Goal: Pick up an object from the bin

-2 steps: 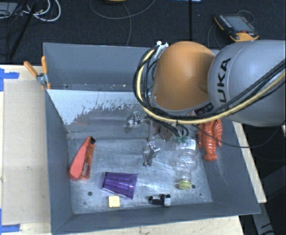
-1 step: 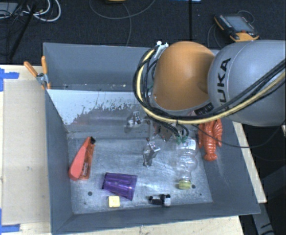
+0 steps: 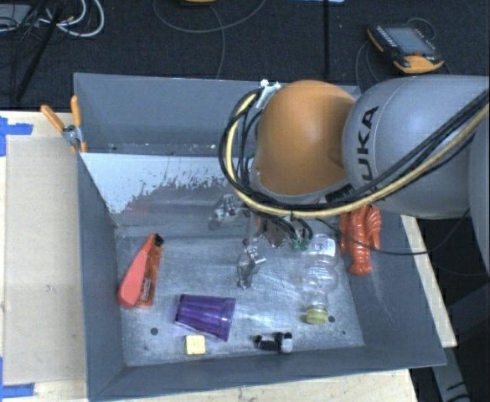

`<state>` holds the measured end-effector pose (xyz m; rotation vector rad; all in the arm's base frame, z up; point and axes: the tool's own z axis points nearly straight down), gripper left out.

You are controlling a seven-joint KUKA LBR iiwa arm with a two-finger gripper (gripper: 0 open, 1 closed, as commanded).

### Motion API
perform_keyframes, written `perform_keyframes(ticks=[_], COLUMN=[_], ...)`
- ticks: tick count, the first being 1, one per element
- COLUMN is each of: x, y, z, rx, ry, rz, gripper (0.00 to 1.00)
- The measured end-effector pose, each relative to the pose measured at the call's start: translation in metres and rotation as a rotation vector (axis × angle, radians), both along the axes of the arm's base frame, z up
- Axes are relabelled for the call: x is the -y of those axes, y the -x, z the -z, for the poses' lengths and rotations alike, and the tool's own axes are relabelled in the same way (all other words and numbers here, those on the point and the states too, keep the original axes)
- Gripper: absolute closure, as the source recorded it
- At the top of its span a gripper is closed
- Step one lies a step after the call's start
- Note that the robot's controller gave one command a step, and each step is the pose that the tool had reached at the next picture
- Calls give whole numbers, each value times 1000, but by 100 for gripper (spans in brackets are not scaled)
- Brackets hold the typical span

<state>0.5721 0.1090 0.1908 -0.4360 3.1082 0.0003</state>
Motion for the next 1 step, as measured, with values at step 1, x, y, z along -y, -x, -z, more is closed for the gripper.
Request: perform_keyframes(ticks=[1], x=[-3], y=[43], z=[37], rx=[-2], ry=[1], rz=[-91], gripper=[0])
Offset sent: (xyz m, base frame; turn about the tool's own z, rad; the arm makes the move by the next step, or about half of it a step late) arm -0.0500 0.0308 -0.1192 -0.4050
